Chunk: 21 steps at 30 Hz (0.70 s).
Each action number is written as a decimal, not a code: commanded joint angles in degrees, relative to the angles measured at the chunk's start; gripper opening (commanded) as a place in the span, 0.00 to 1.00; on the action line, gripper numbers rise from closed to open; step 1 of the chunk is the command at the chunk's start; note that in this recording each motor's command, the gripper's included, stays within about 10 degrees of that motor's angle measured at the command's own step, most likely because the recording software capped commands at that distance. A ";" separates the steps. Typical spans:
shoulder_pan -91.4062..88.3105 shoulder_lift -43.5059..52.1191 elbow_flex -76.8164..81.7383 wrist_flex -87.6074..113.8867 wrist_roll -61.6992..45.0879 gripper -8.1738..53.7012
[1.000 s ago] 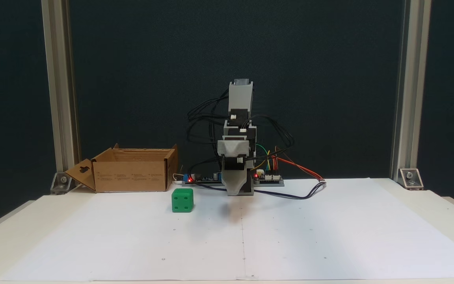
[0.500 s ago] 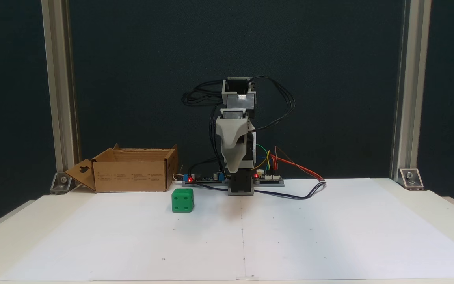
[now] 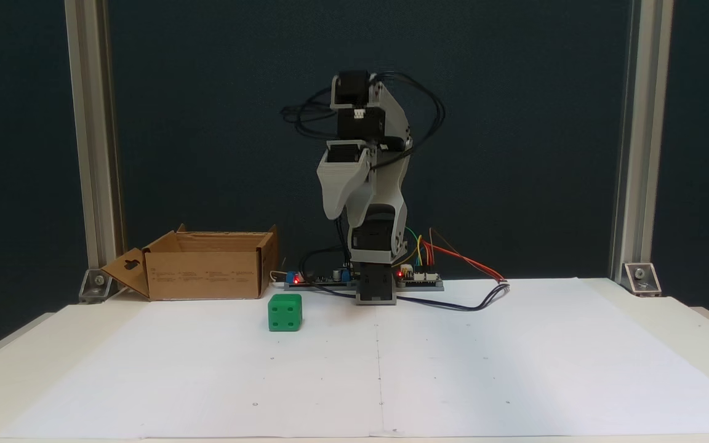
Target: Grasp a green dice and put it in the bin.
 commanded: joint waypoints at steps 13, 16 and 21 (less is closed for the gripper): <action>16.79 -9.05 -12.13 12.57 -20.48 0.88; 21.88 -11.60 -12.39 12.30 -27.95 0.88; 27.42 -14.68 -12.39 11.78 -37.18 0.89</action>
